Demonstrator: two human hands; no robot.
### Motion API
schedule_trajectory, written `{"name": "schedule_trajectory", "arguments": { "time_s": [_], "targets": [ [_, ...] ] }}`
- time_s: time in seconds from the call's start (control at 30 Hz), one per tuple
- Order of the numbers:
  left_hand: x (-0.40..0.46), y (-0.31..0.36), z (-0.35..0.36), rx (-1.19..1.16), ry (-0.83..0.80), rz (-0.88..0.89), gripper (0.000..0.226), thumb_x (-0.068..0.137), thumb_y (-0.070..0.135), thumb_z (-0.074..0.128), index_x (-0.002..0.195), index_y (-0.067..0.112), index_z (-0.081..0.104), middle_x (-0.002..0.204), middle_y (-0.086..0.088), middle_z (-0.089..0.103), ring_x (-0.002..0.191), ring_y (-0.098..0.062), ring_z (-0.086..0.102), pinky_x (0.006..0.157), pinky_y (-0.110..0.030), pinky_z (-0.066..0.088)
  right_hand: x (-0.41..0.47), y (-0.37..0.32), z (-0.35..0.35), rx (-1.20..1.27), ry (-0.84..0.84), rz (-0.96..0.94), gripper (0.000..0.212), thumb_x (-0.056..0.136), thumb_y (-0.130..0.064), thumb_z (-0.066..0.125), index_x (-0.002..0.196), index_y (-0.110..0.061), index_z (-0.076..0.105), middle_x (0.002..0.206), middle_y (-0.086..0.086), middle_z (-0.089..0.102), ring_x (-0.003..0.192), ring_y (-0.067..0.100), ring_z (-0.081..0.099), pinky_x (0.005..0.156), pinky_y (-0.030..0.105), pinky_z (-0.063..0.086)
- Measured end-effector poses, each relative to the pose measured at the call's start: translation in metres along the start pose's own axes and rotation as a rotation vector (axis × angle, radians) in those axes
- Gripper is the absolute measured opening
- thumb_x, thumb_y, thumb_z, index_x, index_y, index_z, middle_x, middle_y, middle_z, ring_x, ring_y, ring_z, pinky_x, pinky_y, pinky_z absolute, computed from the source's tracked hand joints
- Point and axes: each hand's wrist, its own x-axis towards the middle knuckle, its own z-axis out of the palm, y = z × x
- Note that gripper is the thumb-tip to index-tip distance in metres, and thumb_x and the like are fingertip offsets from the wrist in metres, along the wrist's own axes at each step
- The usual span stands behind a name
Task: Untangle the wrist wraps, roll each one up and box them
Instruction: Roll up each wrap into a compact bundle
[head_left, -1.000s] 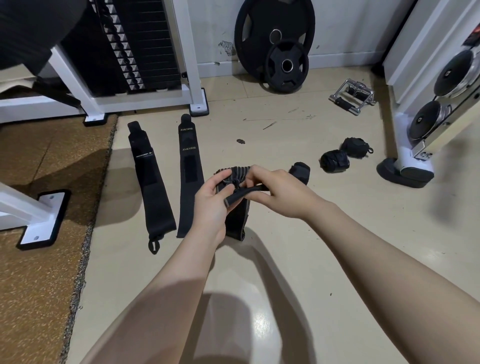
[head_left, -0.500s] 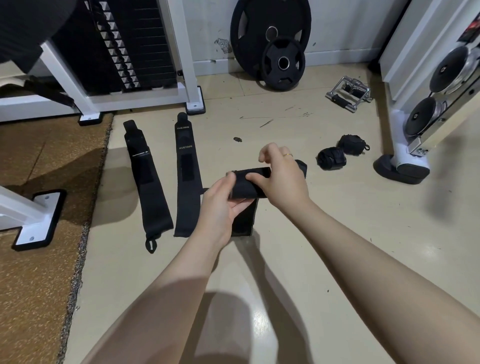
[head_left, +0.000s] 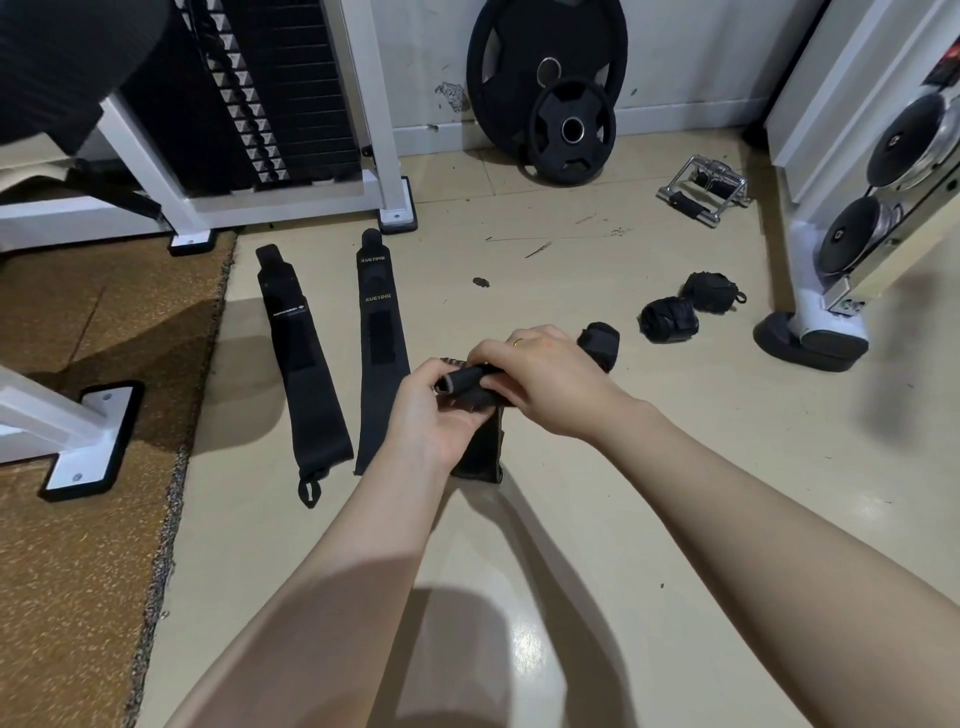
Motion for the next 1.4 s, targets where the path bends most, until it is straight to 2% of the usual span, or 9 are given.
{"name": "schedule_trajectory", "arguments": {
  "time_s": [0.23, 0.47, 0.63, 0.73, 0.87, 1.0, 1.13, 1.23, 1.4],
  "targets": [
    [-0.003, -0.006, 0.003, 0.038, -0.073, 0.04, 0.025, 0.094, -0.004, 0.032, 0.09, -0.004, 0.056, 0.083, -0.018, 0.065, 0.079, -0.027, 0.065, 0.08, -0.035, 0.053, 0.005, 0.003, -0.003, 0.475, -0.131, 0.443, 0.011, 0.094, -0.023, 0.053, 0.092, -0.026, 0.064, 0.084, -0.006, 0.062, 0.093, 0.018, 0.055, 0.095, 0.034, 0.036],
    [-0.008, -0.008, 0.007, 0.107, -0.152, 0.078, 0.024, 0.1, 0.019, 0.044, 0.096, 0.003, 0.063, 0.096, -0.015, 0.071, 0.091, -0.025, 0.069, 0.092, -0.039, 0.052, 0.012, 0.007, -0.005, 0.437, 0.052, 0.707, 0.032, 0.078, -0.031, 0.074, 0.087, -0.018, 0.046, 0.094, 0.003, 0.058, 0.085, 0.023, 0.054, 0.069, 0.033, 0.043],
    [-0.006, -0.01, 0.012, 0.374, -0.106, 0.198, 0.02, 0.097, -0.002, 0.043, 0.112, -0.003, 0.057, 0.099, -0.017, 0.064, 0.09, -0.024, 0.065, 0.09, -0.041, 0.054, 0.007, 0.003, -0.009, 0.144, 0.133, 0.372, 0.009, 0.086, -0.023, 0.064, 0.089, -0.015, 0.068, 0.106, 0.004, 0.057, 0.103, 0.026, 0.052, 0.087, 0.034, 0.04],
    [-0.002, 0.002, 0.01, 0.457, 0.005, 0.237, 0.02, 0.096, -0.001, 0.046, 0.107, 0.0, 0.062, 0.096, -0.015, 0.066, 0.089, -0.026, 0.065, 0.075, -0.035, 0.057, 0.001, -0.003, -0.009, 0.233, 0.045, 0.196, 0.03, 0.089, -0.038, 0.061, 0.107, -0.014, 0.07, 0.108, 0.006, 0.062, 0.104, 0.026, 0.054, 0.09, 0.036, 0.041],
    [0.0, 0.004, 0.011, 0.451, 0.082, 0.197, 0.013, 0.095, 0.009, 0.056, 0.102, 0.004, 0.064, 0.103, -0.015, 0.066, 0.098, -0.027, 0.064, 0.075, -0.036, 0.056, 0.004, -0.007, -0.002, -0.205, -0.066, 0.148, 0.043, 0.086, -0.048, 0.059, 0.12, -0.021, 0.061, 0.12, 0.001, 0.054, 0.115, 0.023, 0.044, 0.093, 0.032, 0.028],
    [-0.009, 0.012, 0.014, 0.391, -0.116, 0.227, 0.023, 0.097, 0.031, 0.052, 0.097, 0.012, 0.065, 0.092, -0.005, 0.073, 0.091, -0.015, 0.07, 0.082, -0.029, 0.054, 0.01, -0.008, -0.004, 0.498, 0.06, 0.474, 0.021, 0.083, -0.021, 0.069, 0.103, -0.015, 0.065, 0.093, 0.01, 0.065, 0.09, 0.027, 0.061, 0.083, 0.037, 0.049],
    [-0.015, 0.024, 0.013, 0.63, -0.305, 0.349, 0.023, 0.096, 0.024, 0.052, 0.115, 0.019, 0.064, 0.107, -0.001, 0.072, 0.098, -0.011, 0.067, 0.079, -0.021, 0.052, 0.008, -0.011, -0.018, 1.313, 0.162, 0.634, 0.021, 0.092, -0.002, 0.057, 0.106, -0.012, 0.045, 0.076, 0.003, 0.059, 0.055, 0.001, 0.061, 0.054, 0.014, 0.045],
    [-0.018, 0.037, 0.018, 0.773, -0.34, 0.417, 0.038, 0.085, 0.011, 0.069, 0.116, 0.032, 0.063, 0.113, 0.0, 0.07, 0.111, -0.019, 0.064, 0.097, -0.032, 0.049, 0.011, -0.01, -0.025, 1.493, 0.124, 0.607, 0.014, 0.096, -0.007, 0.05, 0.091, -0.019, 0.047, 0.074, -0.005, 0.064, 0.07, 0.007, 0.066, 0.061, 0.019, 0.042],
    [-0.034, 0.079, 0.068, 1.039, -0.37, 0.645, 0.047, 0.083, -0.001, 0.065, 0.118, 0.03, 0.062, 0.106, 0.011, 0.062, 0.104, -0.013, 0.06, 0.088, -0.028, 0.053, 0.029, -0.003, -0.067, 1.287, 0.123, 0.553, 0.005, 0.096, -0.019, 0.054, 0.099, -0.016, 0.056, 0.079, -0.003, 0.066, 0.078, 0.009, 0.068, 0.066, 0.021, 0.047]
  ]
}}
